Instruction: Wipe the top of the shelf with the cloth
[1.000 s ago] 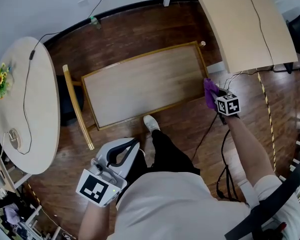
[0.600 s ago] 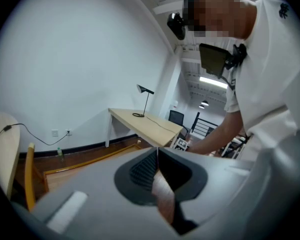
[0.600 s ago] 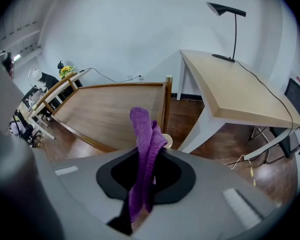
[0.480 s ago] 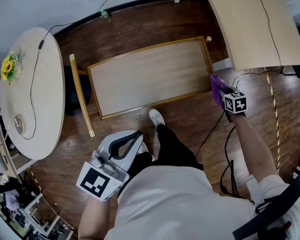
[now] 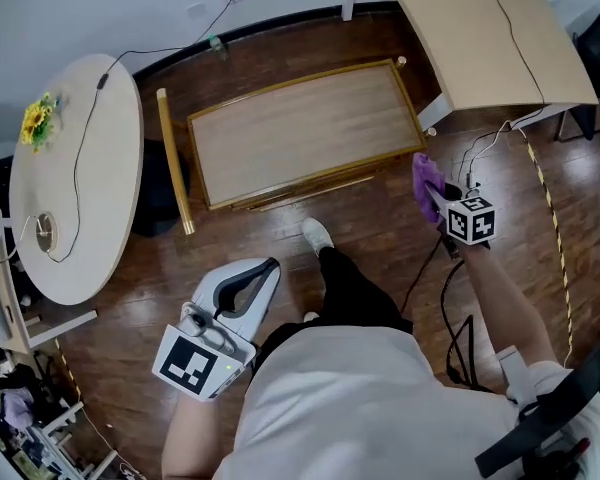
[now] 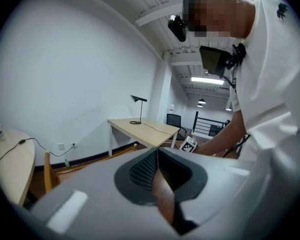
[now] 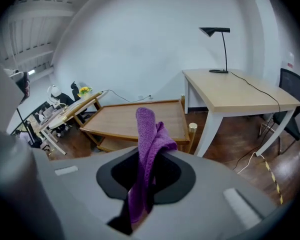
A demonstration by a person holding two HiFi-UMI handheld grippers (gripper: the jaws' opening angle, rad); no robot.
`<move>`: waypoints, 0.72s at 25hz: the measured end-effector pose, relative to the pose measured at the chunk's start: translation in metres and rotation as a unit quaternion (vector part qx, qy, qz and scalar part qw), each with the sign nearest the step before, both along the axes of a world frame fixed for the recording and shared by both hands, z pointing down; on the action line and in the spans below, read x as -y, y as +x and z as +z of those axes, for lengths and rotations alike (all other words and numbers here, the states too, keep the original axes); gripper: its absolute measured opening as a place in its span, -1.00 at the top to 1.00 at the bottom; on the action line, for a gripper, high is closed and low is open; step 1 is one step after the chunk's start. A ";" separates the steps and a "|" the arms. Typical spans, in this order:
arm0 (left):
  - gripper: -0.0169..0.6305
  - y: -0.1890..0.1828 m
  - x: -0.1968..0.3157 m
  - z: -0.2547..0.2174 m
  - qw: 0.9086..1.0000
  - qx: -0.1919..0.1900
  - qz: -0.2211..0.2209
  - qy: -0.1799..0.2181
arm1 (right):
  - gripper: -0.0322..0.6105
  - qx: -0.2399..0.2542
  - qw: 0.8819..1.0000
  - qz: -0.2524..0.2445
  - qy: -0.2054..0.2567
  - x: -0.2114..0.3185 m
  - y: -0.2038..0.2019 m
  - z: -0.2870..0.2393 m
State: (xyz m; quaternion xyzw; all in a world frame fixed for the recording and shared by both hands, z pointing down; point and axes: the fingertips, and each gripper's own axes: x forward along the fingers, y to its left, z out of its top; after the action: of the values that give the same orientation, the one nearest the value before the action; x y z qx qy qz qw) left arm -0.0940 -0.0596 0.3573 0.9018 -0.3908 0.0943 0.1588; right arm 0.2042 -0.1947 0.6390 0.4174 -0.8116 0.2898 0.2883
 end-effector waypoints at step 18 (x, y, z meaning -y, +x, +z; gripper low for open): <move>0.88 -0.005 -0.303 -0.021 0.999 -0.026 -0.002 0.026 | 0.74 0.121 0.980 -0.038 0.152 -0.361 -0.057 -0.220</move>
State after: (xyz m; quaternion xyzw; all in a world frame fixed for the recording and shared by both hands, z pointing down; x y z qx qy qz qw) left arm -0.0990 0.2432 0.3366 0.9071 -0.3905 0.0600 0.1453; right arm 0.1473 0.1667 0.4191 0.3871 -0.8904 0.2001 0.1313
